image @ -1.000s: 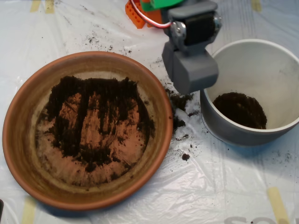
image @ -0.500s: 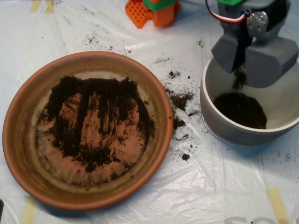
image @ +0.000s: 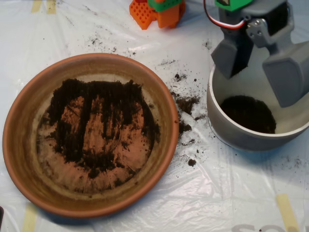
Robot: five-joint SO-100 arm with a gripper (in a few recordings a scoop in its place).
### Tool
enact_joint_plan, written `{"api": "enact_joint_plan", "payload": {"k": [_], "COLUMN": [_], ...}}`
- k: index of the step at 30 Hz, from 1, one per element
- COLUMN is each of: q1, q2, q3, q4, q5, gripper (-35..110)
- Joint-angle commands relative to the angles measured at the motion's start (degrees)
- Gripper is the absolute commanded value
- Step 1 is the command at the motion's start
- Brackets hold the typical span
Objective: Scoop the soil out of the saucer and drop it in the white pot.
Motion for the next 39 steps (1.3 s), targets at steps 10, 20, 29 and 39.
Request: {"api": "enact_joint_plan", "payload": {"k": [10,20,29,39], "q1": [22.9,39.1,44.9,46.1], "q2": [12.7,10.3,-4.7,-16.3], "q3": [5.4,27.5,28.3,18.1], "q4": [-1.2,-14.3,-16.9,-14.9], "q5": [3.2,0.7,0.5,1.3], "gripper": [44,52,59,58]}}
